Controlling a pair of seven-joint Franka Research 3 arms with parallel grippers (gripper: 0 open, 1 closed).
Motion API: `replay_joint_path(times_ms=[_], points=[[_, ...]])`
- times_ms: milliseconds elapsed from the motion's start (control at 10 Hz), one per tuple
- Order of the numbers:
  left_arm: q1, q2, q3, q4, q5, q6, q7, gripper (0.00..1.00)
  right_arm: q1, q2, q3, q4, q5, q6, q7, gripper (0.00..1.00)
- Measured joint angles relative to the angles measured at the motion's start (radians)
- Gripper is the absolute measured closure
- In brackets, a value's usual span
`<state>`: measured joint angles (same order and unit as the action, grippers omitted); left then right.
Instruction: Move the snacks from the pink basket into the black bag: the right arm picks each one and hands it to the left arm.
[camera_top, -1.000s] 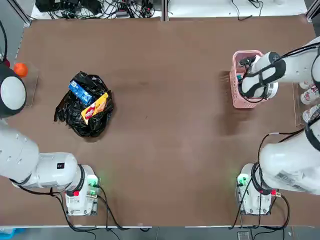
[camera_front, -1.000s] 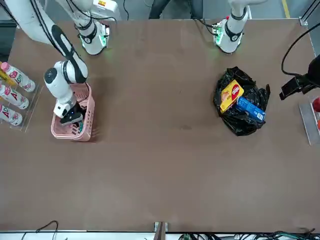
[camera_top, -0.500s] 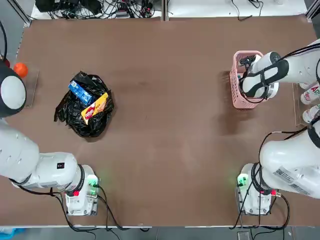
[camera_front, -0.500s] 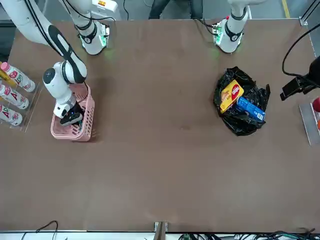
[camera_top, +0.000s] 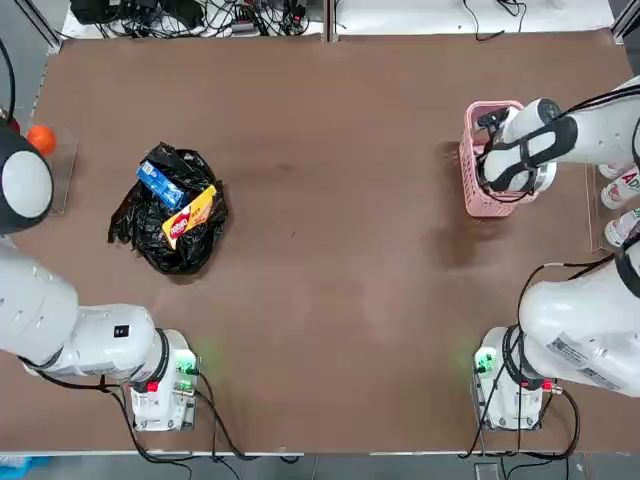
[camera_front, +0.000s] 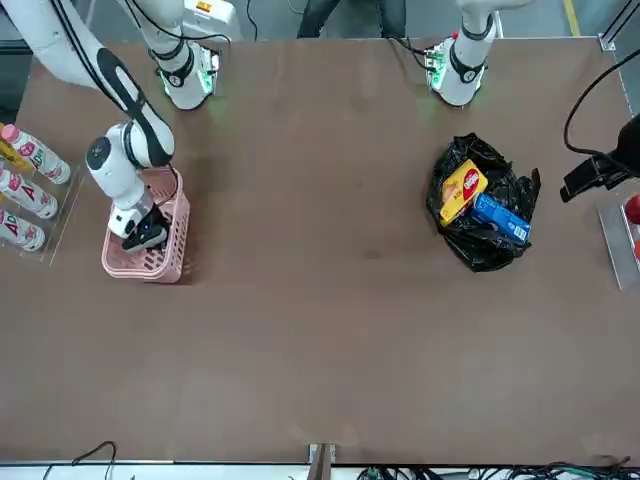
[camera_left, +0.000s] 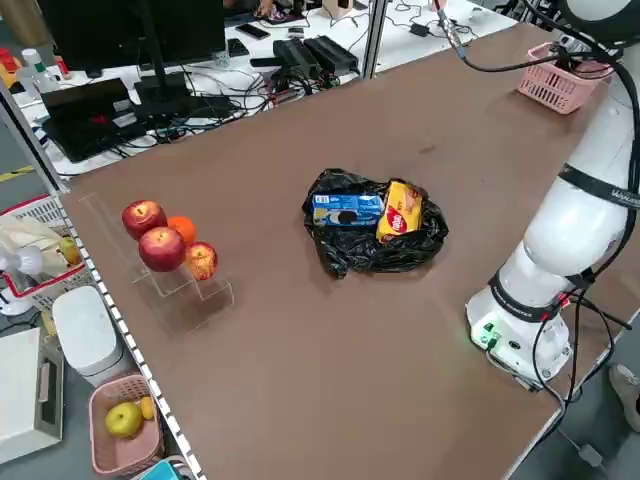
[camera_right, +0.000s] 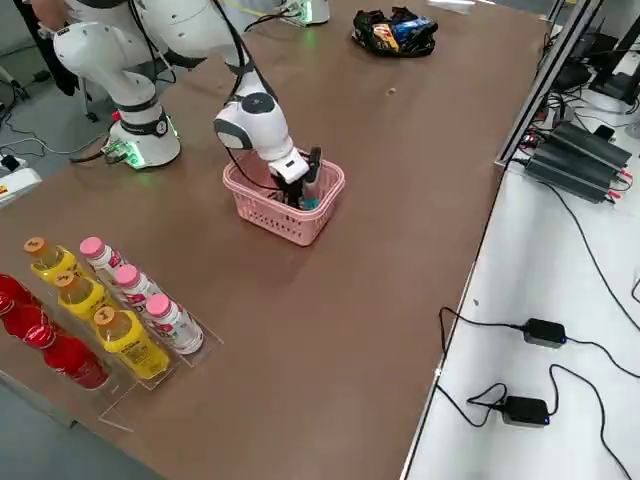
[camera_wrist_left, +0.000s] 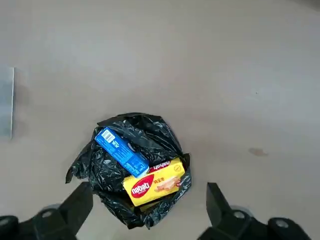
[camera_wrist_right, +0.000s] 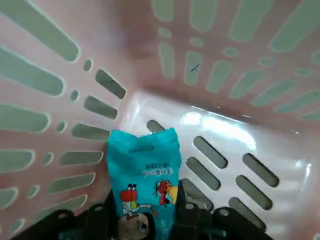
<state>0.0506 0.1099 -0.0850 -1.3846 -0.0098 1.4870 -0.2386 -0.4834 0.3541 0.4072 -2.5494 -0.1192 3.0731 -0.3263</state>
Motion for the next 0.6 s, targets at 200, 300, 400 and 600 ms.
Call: replay_joint_path(times_ms=[200,300,400,600], points=[[-0.006,0.0,-0.005,0.0,0.0,0.0,-0.001,0.0,0.0,-0.011,0.005,0.004,0.0,-0.03,0.0,0.61],[-0.007,0.0,-0.008,0.0,0.0,0.0,-0.001,0.0,0.0,-0.013,0.006,0.005,0.0,-0.034,0.0,0.64],[-0.007,0.0,-0.017,0.0,0.0,0.0,-0.001,0.0,0.0,-0.02,0.007,0.005,0.0,-0.046,0.0,0.65],[-0.007,0.0,-0.034,0.0,0.0,0.0,-0.003,0.0,0.0,-0.041,0.01,0.019,0.0,-0.114,0.0,0.65]])
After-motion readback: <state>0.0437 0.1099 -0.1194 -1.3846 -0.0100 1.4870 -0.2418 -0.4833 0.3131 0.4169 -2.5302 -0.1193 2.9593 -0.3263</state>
